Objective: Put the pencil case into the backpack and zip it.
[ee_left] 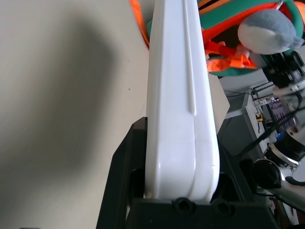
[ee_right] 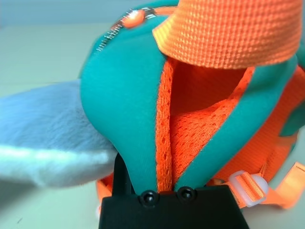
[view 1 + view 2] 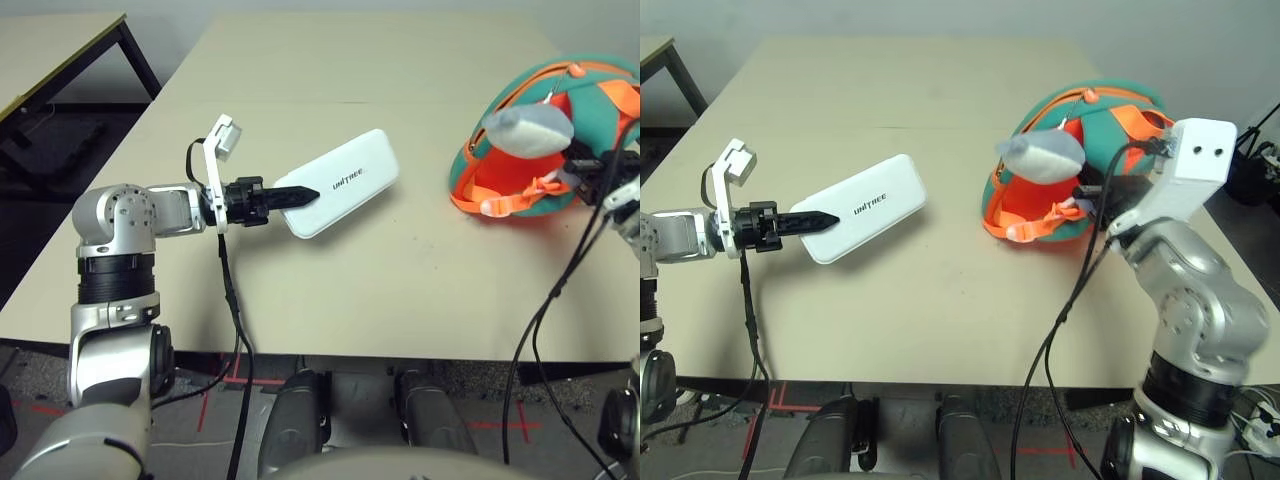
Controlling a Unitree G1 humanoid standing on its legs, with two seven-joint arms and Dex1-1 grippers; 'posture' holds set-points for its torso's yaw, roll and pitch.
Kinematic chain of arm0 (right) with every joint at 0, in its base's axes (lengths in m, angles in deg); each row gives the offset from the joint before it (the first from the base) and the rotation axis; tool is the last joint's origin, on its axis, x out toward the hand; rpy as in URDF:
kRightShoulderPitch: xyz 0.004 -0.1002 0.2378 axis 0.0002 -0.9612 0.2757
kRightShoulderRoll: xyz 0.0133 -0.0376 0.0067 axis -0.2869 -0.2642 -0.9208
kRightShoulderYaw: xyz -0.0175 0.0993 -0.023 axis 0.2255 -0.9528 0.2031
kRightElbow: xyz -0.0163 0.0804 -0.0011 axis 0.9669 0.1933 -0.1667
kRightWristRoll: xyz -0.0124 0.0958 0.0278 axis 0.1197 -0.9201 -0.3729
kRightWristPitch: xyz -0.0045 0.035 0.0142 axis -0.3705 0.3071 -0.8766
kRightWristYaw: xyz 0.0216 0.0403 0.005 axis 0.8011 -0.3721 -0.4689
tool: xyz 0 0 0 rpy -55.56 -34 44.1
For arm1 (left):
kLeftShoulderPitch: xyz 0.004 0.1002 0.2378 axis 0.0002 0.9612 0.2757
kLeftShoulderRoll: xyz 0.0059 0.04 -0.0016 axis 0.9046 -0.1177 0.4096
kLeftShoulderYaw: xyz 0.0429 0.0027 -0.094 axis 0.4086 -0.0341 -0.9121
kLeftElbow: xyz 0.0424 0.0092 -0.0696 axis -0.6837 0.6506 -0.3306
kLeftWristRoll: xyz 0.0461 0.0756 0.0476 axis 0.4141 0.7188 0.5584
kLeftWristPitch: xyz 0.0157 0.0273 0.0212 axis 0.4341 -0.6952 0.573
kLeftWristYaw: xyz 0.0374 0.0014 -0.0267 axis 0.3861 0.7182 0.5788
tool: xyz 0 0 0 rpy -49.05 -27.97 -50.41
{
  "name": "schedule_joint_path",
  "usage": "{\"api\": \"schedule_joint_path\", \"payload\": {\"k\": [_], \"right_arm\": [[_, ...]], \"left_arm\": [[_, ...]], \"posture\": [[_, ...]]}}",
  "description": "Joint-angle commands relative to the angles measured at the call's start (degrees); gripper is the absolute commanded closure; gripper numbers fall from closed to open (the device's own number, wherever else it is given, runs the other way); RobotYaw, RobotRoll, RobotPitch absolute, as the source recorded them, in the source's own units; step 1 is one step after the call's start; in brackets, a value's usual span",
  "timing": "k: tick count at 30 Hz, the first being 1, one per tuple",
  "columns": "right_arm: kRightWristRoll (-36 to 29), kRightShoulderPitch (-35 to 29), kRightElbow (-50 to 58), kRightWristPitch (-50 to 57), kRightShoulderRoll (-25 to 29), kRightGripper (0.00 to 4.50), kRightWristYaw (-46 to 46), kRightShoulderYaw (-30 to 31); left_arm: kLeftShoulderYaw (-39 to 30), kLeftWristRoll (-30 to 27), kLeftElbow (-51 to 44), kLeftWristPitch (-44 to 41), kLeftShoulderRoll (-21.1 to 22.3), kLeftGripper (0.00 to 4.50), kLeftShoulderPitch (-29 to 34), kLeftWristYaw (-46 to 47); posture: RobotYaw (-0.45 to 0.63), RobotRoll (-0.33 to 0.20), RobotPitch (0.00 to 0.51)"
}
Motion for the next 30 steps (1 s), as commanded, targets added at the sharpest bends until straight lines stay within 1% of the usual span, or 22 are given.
{"api": "schedule_joint_path", "payload": {"k": [1, 4, 8, 10, 13, 17, 22, 26, 28, 30], "right_arm": [[-8.0, -1.1, 8.8, 4.0, 1.1, 4.36, 0.4, -3.7], [-16.0, -3.2, 13.8, 6.3, 1.2, 4.36, 2.0, -6.2], [-28.8, -8.3, 17.2, 5.6, 5.0, 4.36, 4.7, -10.3], [-35.3, -11.7, 18.1, 4.0, 8.4, 4.36, 5.5, -12.1], [-45.5, -19.8, 19.4, 1.2, 14.2, 4.36, 5.5, -17.4], [-54.8, -28.9, 19.5, -2.4, 20.6, 4.36, 6.6, -24.8], [-64.0, -37.1, 18.9, -5.4, 26.4, 4.36, 8.7, -34.1], [-69.0, -41.8, 18.9, -6.5, 28.6, 4.36, 10.1, -39.5], [-70.4, -43.6, 20.0, -8.0, 28.3, 4.36, 11.1, -39.9], [-68.7, -44.6, 21.4, -9.7, 26.9, 4.36, 11.1, -37.6]], "left_arm": [[1.8, 0.4, 1.8, 2.1, -0.4, 3.06, -1.9, -1.7], [3.3, 1.0, 3.6, 3.2, -0.7, 3.06, -3.2, -2.6], [4.9, 1.5, 5.8, 4.6, -0.8, 3.06, -4.5, -3.9], [5.8, 1.9, 6.7, 5.4, -0.8, 3.06, -5.1, -4.6], [7.1, 2.8, 8.5, 6.6, -1.2, 3.06, -6.1, -5.8], [8.4, 3.8, 10.2, 7.7, -1.0, 3.06, -6.8, -7.6], [9.8, 5.5, 12.9, 9.4, -0.8, 3.06, -7.7, -9.8], [10.7, 6.5, 14.4, 10.4, -1.0, 3.06, -8.1, -11.1], [10.8, 6.7, 14.6, 10.6, -1.0, 3.06, -8.3, -11.7], [11.5, 7.7, 14.0, 11.7, 0.0, 3.06, -8.3, -12.7]], "posture": [[-0.17, 0.000, 0.121], [-0.19, 0.000, 0.124], [-0.22, 0.000, 0.128], [-0.24, 0.000, 0.129], [-0.26, 0.000, 0.131], [-0.30, 0.000, 0.135], [-0.33, 0.000, 0.138], [-0.35, 0.000, 0.141], [-0.35, 0.000, 0.141], [-0.34, 0.000, 0.141]]}}
